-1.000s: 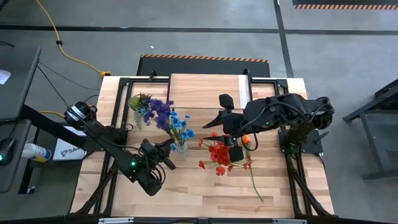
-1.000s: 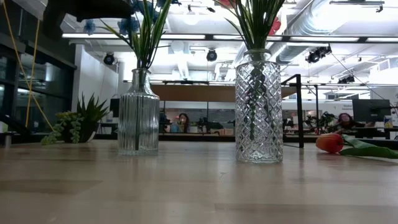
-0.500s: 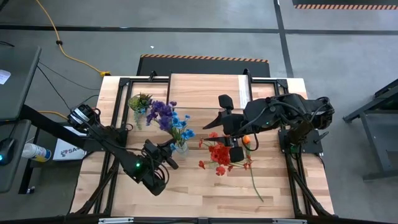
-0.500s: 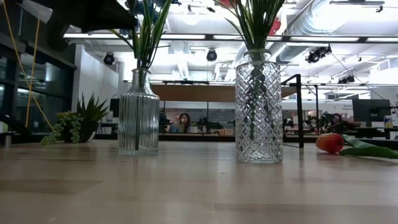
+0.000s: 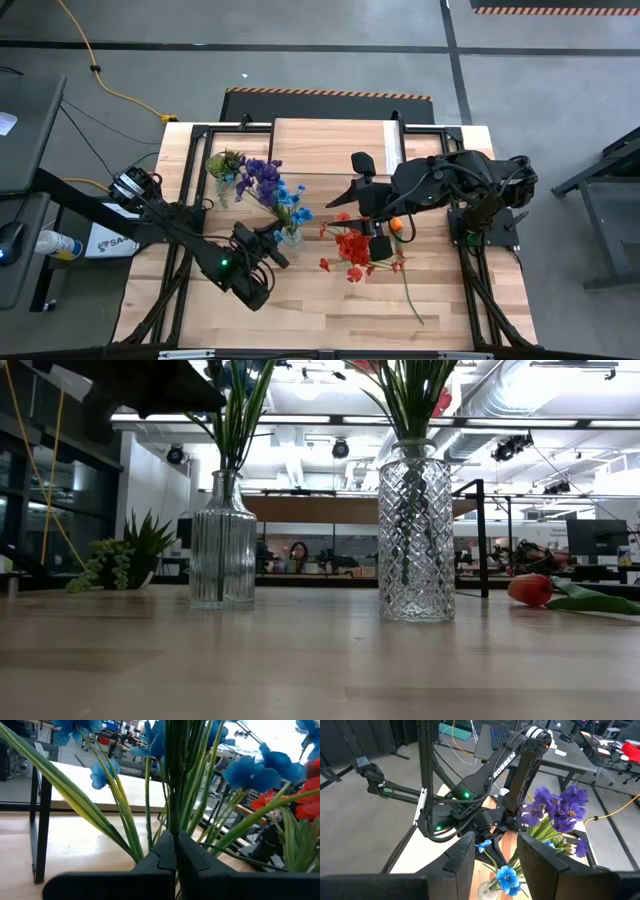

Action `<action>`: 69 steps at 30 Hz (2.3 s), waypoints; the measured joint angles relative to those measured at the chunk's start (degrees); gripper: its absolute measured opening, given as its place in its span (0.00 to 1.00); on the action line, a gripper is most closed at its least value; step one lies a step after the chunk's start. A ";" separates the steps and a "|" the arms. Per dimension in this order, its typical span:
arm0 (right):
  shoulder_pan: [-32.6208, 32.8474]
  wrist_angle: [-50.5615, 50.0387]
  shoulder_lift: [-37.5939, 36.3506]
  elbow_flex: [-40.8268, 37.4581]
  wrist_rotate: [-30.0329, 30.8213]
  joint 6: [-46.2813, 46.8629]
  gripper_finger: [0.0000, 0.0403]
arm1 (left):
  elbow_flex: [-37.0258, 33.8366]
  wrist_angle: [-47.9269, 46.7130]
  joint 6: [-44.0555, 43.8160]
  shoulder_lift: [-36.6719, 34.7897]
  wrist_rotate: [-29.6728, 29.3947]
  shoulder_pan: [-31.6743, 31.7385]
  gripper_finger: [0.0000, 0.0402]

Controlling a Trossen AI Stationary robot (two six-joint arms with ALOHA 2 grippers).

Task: Pick and place flowers into a vace then onto a shelf
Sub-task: Put the purple flowers into the left transparent vase

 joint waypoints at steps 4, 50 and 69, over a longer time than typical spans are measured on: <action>0.00 0.02 0.00 0.00 -0.34 -0.07 0.35 | 0.00 0.02 -0.65 1.24 -0.03 -0.03 0.08; 0.04 0.87 0.00 0.00 -2.14 0.28 0.35 | -0.17 0.52 -0.68 4.33 1.92 -0.11 0.08; 0.04 0.88 0.17 0.02 -2.14 0.80 0.35 | -0.17 1.47 -0.24 4.33 1.44 -0.11 0.08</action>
